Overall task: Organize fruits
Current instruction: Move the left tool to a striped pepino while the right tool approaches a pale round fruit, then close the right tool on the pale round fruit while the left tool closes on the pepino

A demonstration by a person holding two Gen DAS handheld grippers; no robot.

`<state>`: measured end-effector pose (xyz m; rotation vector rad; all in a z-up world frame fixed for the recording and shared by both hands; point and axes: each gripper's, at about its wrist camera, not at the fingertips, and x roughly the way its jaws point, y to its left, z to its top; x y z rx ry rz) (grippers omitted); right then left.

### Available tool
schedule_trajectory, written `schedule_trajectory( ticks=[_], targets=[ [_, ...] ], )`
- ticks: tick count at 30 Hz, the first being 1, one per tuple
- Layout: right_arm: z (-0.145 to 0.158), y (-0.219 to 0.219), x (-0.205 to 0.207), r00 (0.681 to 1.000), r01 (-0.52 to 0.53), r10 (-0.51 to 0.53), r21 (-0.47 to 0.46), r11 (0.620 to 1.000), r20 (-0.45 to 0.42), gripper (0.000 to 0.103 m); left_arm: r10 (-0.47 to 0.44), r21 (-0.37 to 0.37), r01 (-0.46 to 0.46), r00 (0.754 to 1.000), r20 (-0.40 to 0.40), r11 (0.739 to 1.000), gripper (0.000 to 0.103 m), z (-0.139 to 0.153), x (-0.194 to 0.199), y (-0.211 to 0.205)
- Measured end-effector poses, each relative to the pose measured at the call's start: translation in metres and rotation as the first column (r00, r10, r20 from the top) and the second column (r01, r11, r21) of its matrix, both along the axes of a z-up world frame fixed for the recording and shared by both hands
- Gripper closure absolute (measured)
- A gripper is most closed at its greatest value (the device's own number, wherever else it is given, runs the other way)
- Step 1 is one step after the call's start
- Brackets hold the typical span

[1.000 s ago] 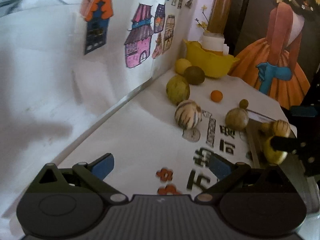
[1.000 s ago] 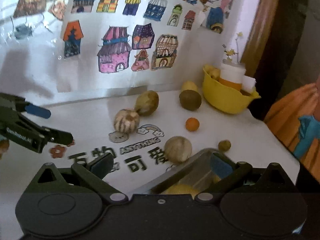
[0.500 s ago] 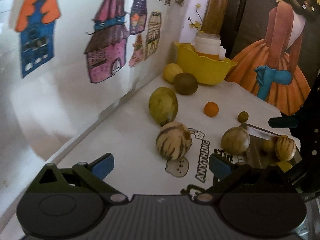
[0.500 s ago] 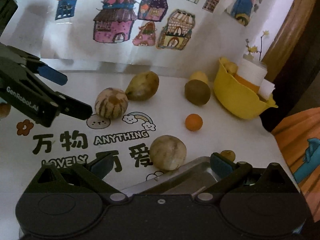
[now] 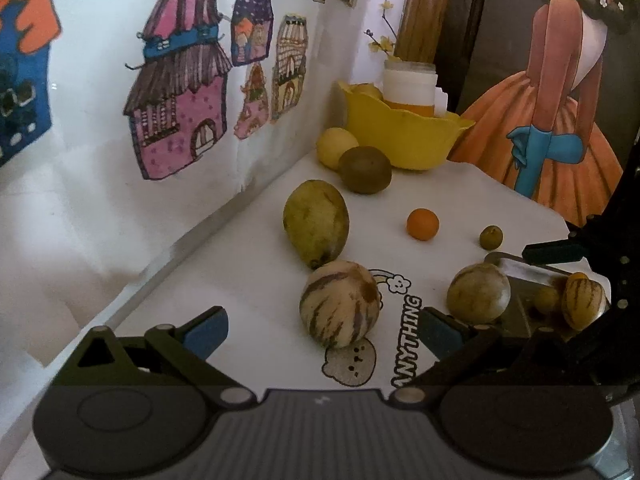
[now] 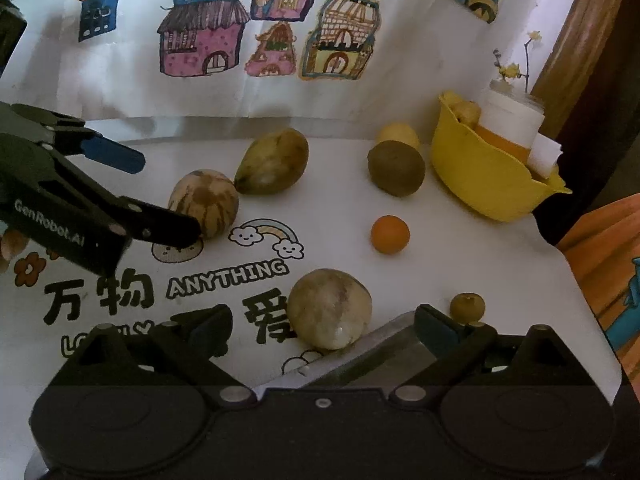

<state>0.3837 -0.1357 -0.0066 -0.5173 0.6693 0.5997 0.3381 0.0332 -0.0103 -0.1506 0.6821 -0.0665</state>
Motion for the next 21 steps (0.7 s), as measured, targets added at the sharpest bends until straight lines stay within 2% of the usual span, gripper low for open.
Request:
schedule_trajectory(
  ticks=[10,21],
  targets=[
    [-0.005,-0.002,0.014,0.999,0.035,-0.034,0.033,0.999,-0.019,0.02,-0.022,-0.007,0.022,1.0,0.021,1.0,0.001,-0.003,0.009,-0.003],
    [-0.008,0.001,0.02,0.999,0.033,-0.032,0.034,0.999,-0.039,0.036,-0.036,-0.013,0.036,0.999,0.022,0.999,0.012,-0.005,0.016,-0.007]
  ],
)
